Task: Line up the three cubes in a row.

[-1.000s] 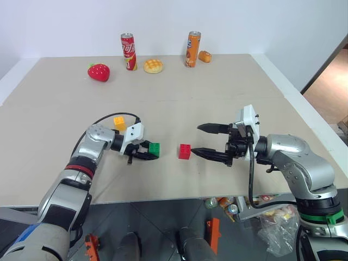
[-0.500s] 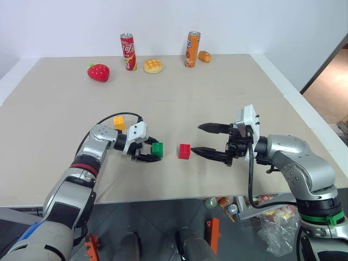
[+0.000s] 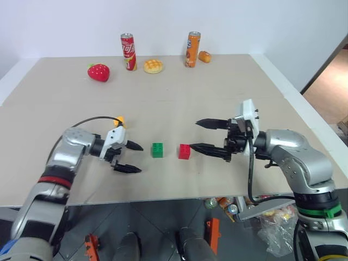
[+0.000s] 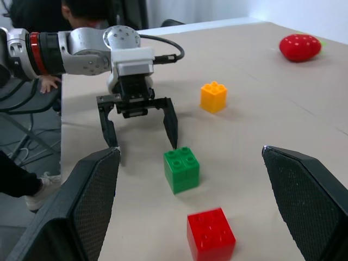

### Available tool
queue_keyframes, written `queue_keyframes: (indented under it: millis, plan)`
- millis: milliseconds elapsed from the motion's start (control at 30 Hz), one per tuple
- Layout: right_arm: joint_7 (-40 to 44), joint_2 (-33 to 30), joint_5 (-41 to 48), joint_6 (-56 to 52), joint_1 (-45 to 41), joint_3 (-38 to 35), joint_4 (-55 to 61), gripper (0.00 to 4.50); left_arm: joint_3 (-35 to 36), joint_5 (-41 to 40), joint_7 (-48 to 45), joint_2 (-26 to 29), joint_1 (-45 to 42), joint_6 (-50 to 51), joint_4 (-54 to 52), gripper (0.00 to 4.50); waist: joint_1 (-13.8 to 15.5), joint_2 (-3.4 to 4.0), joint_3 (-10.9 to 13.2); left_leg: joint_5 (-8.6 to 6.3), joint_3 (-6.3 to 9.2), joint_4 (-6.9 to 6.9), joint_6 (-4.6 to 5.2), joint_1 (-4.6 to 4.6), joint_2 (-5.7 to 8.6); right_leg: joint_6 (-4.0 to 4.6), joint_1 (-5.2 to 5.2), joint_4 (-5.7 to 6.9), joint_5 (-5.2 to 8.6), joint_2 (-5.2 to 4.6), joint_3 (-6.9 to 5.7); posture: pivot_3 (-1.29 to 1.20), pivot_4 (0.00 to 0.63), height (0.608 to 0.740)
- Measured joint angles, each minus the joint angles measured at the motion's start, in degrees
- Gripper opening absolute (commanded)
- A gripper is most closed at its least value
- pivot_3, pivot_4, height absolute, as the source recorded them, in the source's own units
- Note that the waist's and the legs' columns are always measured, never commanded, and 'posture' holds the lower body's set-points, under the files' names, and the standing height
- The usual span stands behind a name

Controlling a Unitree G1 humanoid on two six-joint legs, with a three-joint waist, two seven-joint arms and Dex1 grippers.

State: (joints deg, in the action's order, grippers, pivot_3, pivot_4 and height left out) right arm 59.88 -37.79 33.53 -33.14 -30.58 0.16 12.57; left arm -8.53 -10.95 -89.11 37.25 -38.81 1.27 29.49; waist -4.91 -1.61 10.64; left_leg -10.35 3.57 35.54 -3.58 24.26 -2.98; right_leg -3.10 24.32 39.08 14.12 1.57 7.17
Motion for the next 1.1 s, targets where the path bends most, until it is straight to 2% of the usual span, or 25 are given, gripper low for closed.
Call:
queue_keyframes:
  millis: [100, 133, 233, 300, 433, 700, 900, 1100]
  plan:
    - [0.0, 0.6, -0.2, 0.6, -0.8, 0.2, -1.1, 4.35, 4.2, -2.0, 4.2, 2.0, 2.1, 4.3, -4.3, 4.43, 0.0, 0.00, 0.0, 0.00, 0.00, 0.02, 0.00, -0.01, -0.01, 0.01, 0.00, 0.01, -0.01, 0.01, -0.02, 0.00, 0.150, 0.740]
    - [-0.1, 1.4, -0.7, 1.2, -1.5, 0.7, -1.6, 4.35, 7.6, -3.5, 8.8, 2.0, 2.6, 7.5, -6.0, 4.43, 0.1, 0.00, 0.0, 0.00, 0.01, 0.03, 0.00, -0.02, -0.03, 0.02, 0.00, 0.02, -0.01, 0.02, -0.05, 0.00, 0.150, 0.740]
    - [-0.5, 2.0, -1.2, 1.7, -1.8, 1.2, -1.8, 4.35, 11.3, -5.4, 14.0, 2.1, 2.7, 11.2, -7.9, 4.43, 0.1, 0.00, 0.0, 0.00, 0.01, 0.04, 0.00, -0.01, -0.02, 0.02, 0.00, 0.02, -0.01, 0.01, -0.05, 0.00, 0.150, 0.740]
    - [-2.3, 3.8, -3.0, 2.8, -2.6, 1.9, -3.7, 4.35, 16.9, -8.2, 21.5, 1.8, 4.3, 15.6, -11.6, 4.43, 0.1, 0.00, 0.0, 0.00, -0.01, 0.03, 0.00, -0.01, -0.02, 0.00, 0.00, 0.00, -0.02, 0.00, -0.01, 0.00, 0.150, 0.740]
    - [-3.5, 5.3, -5.0, 3.8, -3.8, 2.4, -6.2, 4.35, 22.3, -10.9, 29.6, 2.0, 9.2, 20.9, -18.4, 4.43, 0.0, 0.00, 0.0, 0.00, -0.02, -0.06, 0.00, -0.05, -0.03, 0.00, 0.01, 0.00, -0.01, 0.00, -0.02, 0.00, 0.150, 0.740]
    - [-2.6, 7.0, -5.8, 4.7, -4.4, 3.8, -7.3, 4.35, 22.3, -7.6, 40.2, 1.5, 13.1, 19.8, -16.4, 4.43, 0.4, 0.00, 0.0, 0.01, 0.00, 0.02, -0.01, -0.04, 0.00, 0.02, -0.02, 0.00, -0.05, -0.02, -0.03, 0.00, 0.150, 0.740]
    - [-2.6, 7.0, -5.8, 4.6, -4.4, 3.8, -7.3, 4.35, 19.3, -5.7, 39.9, 0.4, 12.3, 16.0, -9.1, 4.43, 0.5, 0.00, 0.0, 0.01, 0.00, 0.01, -0.01, -0.04, -0.01, 0.02, -0.01, 0.00, -0.05, 0.00, -0.06, 0.00, 0.150, 0.740]
    - [-2.9, 7.1, -5.6, 4.2, -4.3, 3.7, -6.8, 4.35, 16.1, -2.8, 37.0, 0.1, 4.3, 10.3, 3.8, 4.43, 0.5, 0.00, 0.0, 0.01, 0.00, 0.02, -0.01, -0.03, 0.01, 0.02, -0.01, 0.00, -0.06, -0.01, -0.06, 0.00, 0.150, 0.740]
